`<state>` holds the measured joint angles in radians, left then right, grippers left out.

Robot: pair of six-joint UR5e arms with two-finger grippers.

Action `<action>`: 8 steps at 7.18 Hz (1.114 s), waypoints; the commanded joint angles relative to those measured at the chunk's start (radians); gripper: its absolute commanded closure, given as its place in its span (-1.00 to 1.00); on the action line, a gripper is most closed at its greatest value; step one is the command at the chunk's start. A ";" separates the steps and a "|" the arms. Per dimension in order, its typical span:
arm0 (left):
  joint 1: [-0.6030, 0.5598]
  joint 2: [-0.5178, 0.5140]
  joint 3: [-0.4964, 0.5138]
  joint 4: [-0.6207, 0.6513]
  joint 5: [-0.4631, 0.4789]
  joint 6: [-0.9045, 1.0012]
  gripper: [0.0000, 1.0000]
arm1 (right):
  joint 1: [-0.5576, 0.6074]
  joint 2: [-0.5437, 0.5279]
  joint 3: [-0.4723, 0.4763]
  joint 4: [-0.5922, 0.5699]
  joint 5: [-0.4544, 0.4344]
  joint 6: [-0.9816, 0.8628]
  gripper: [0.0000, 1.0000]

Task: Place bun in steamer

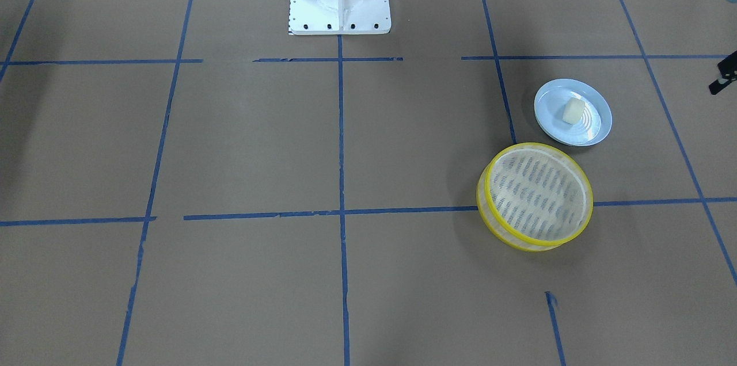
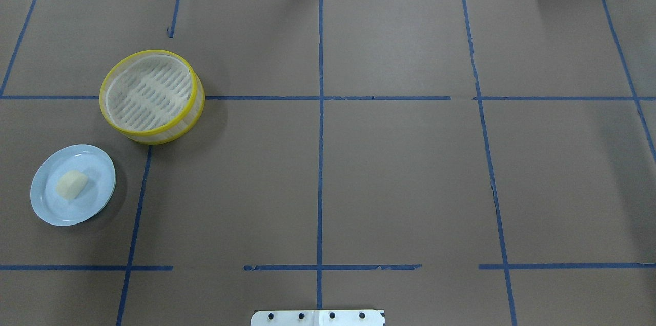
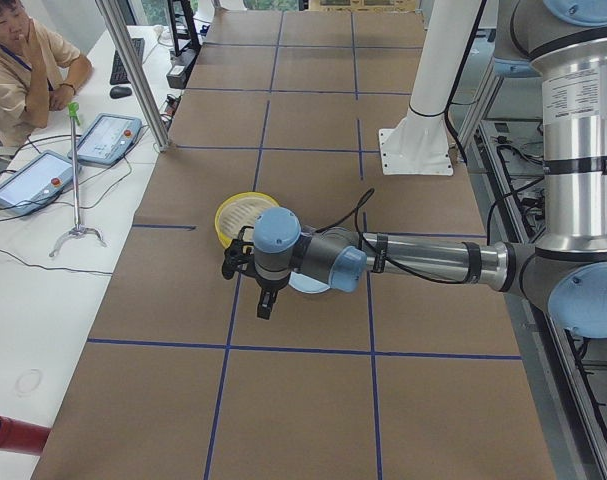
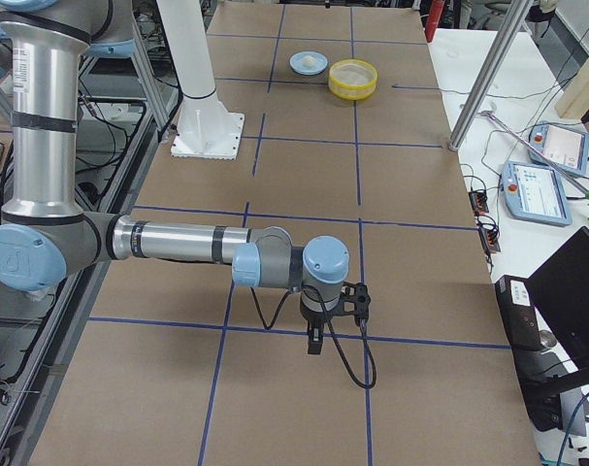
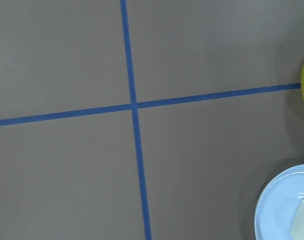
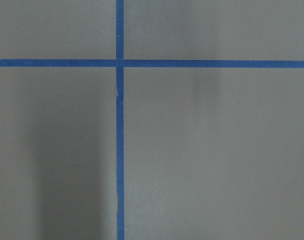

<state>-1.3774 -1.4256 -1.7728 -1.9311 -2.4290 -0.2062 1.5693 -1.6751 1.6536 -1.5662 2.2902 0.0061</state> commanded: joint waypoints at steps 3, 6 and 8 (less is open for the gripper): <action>0.466 0.031 -0.100 -0.244 0.332 -0.512 -1.00 | 0.000 0.000 0.000 0.000 0.000 0.000 -1.00; 0.627 0.034 -0.093 -0.244 0.393 -0.581 -0.98 | 0.000 0.000 0.000 0.000 0.000 0.000 -1.00; 0.641 0.034 -0.083 -0.246 0.426 -0.514 -0.93 | 0.000 0.000 0.000 0.000 0.000 0.000 -1.00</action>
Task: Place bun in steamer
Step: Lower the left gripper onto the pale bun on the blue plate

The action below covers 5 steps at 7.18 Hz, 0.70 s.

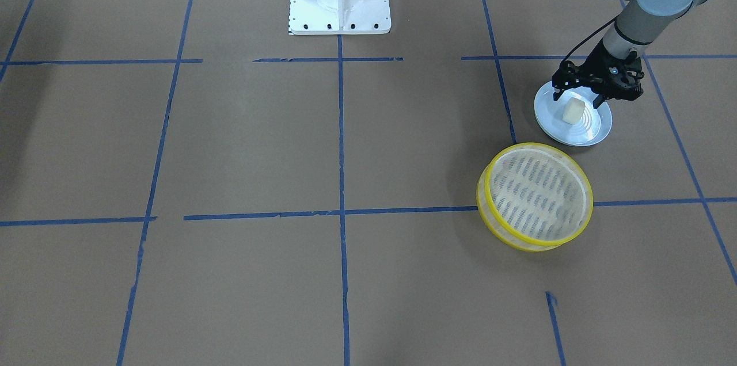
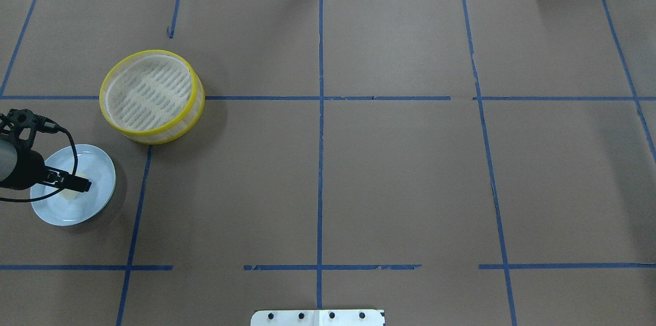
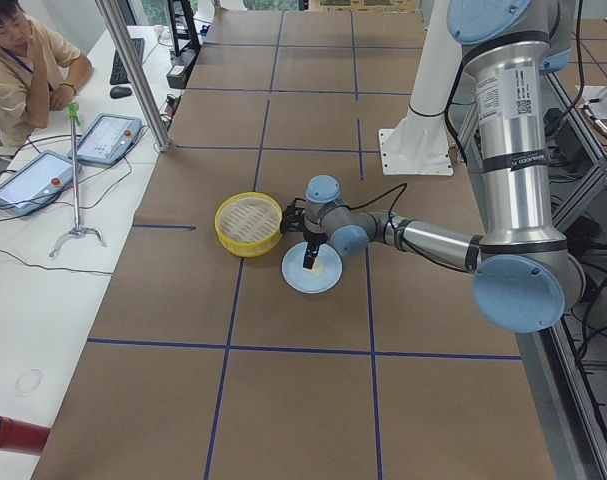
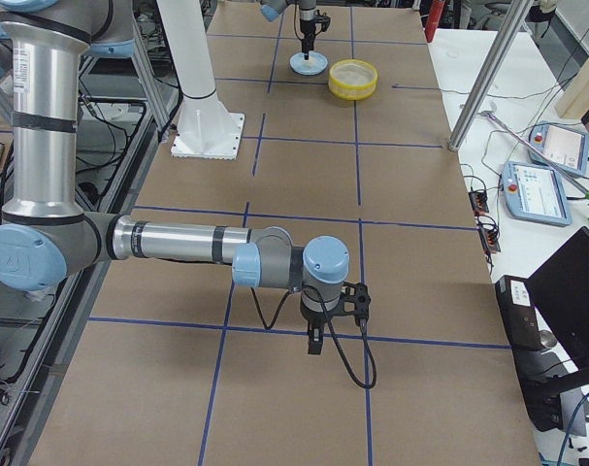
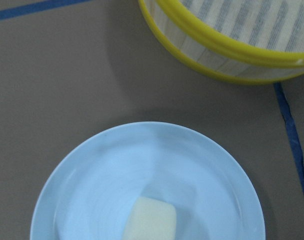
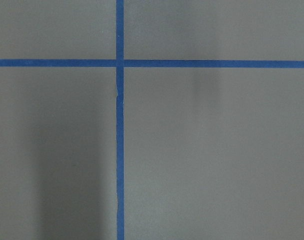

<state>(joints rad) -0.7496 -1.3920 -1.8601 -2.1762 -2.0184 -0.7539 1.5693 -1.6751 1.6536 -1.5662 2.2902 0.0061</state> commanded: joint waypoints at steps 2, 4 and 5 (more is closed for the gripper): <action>0.015 -0.010 0.029 0.001 0.068 0.091 -0.92 | 0.000 0.000 0.000 0.000 0.000 0.000 -1.00; 0.015 -0.010 0.036 0.001 0.073 0.093 -0.87 | 0.000 0.000 0.000 0.000 0.000 0.000 -1.00; 0.018 -0.016 0.044 0.001 0.073 0.091 -0.78 | 0.000 0.000 0.000 0.000 0.000 0.000 -1.00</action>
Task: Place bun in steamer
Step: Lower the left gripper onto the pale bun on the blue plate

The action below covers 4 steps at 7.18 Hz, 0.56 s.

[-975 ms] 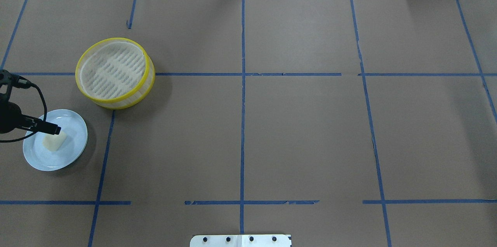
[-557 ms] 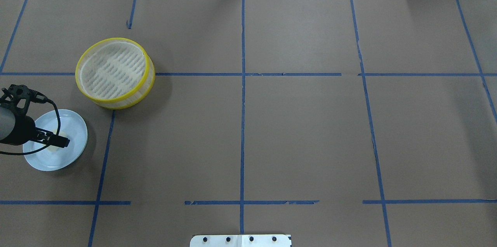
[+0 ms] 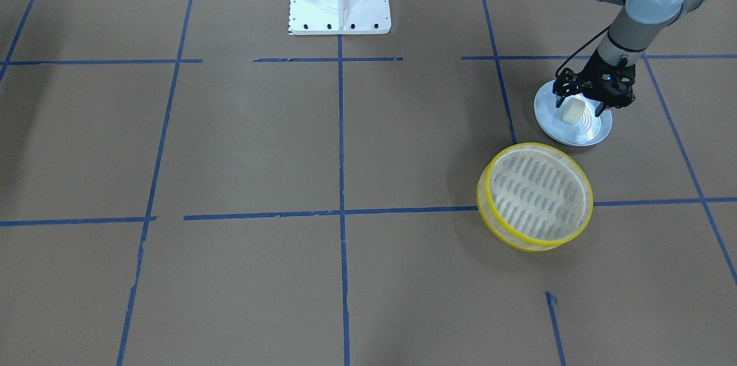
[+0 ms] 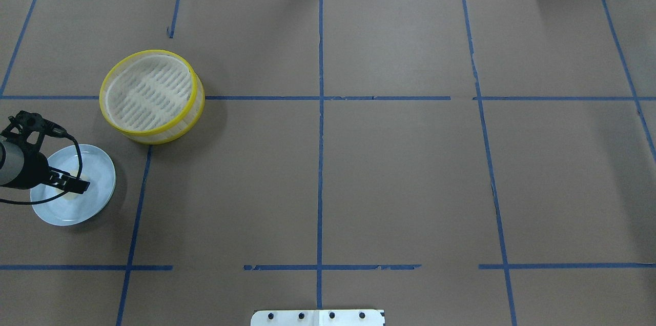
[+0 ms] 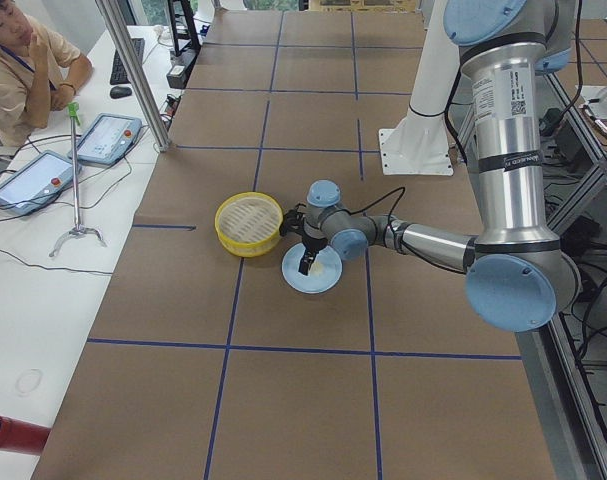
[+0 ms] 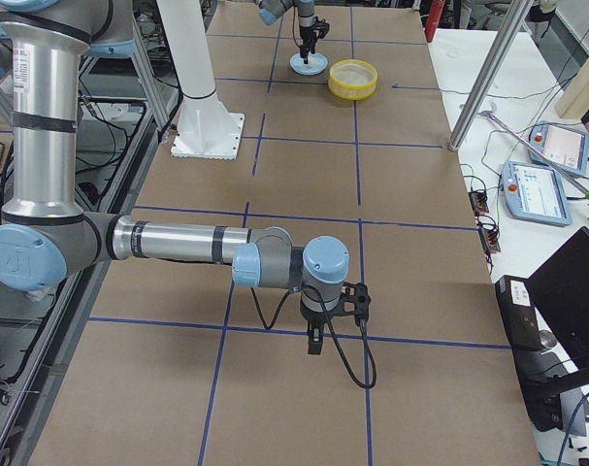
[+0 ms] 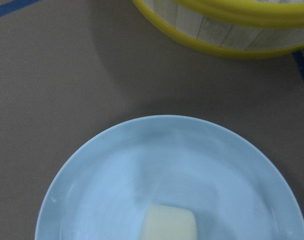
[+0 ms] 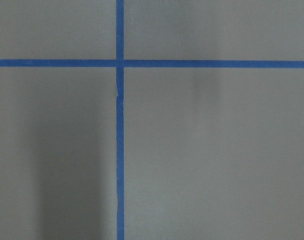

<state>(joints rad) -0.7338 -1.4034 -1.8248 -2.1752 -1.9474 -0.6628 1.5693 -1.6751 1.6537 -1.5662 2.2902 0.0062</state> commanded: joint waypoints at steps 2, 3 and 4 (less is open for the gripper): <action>0.002 -0.023 0.044 0.000 0.001 0.000 -0.70 | 0.000 0.000 0.000 0.000 0.000 0.000 -1.00; 0.002 -0.023 0.041 0.000 -0.002 -0.001 -0.64 | 0.000 0.000 0.000 0.000 0.000 0.000 -1.00; 0.002 -0.023 0.039 0.002 -0.008 -0.004 -0.22 | 0.000 0.000 0.000 0.000 0.000 0.000 -1.00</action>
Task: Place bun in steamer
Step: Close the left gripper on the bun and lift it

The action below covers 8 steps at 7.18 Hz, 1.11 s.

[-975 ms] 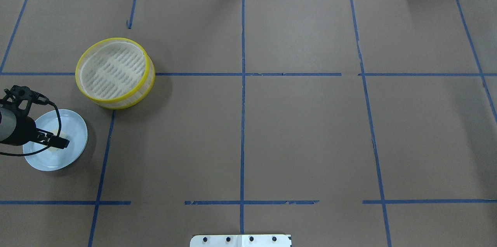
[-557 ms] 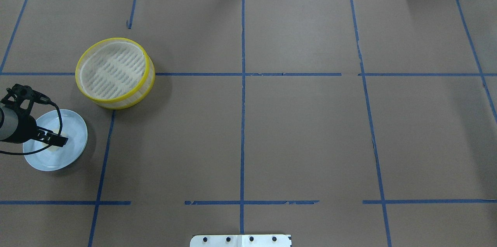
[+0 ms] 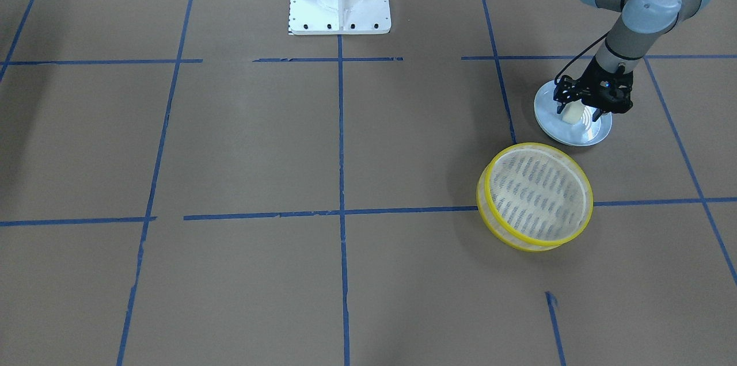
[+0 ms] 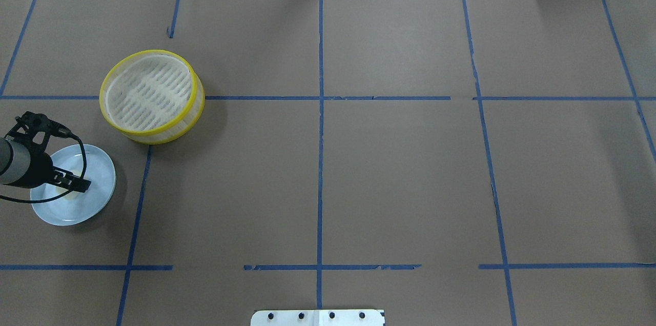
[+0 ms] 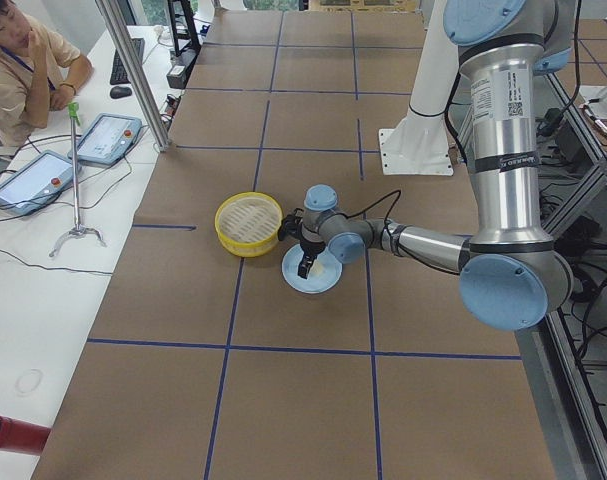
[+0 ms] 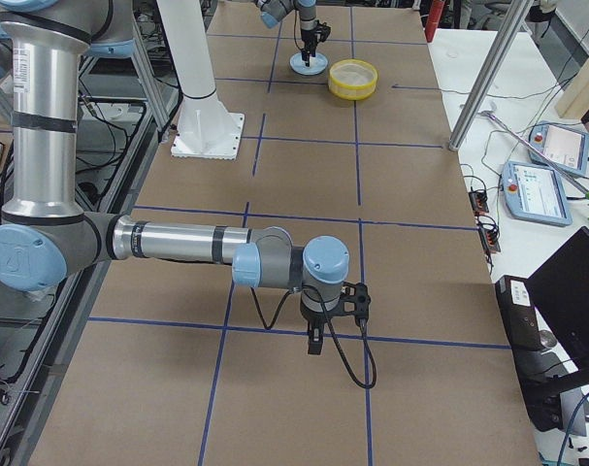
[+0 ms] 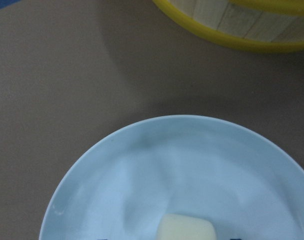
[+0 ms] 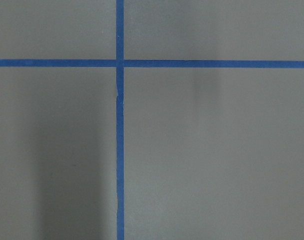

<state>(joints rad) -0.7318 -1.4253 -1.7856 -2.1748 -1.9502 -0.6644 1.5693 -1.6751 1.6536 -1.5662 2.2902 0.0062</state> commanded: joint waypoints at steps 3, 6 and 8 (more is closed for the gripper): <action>0.000 0.000 0.000 0.006 -0.007 -0.006 0.39 | 0.000 0.000 0.000 0.000 0.000 0.000 -1.00; -0.014 0.011 -0.097 0.012 -0.010 -0.009 0.38 | 0.000 0.000 0.000 0.000 0.000 0.000 -1.00; -0.222 -0.079 -0.137 0.076 -0.146 -0.009 0.32 | 0.000 0.000 0.000 0.000 0.000 0.000 -1.00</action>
<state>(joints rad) -0.8271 -1.4423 -1.9056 -2.1354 -2.0161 -0.6732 1.5692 -1.6751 1.6536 -1.5662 2.2902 0.0061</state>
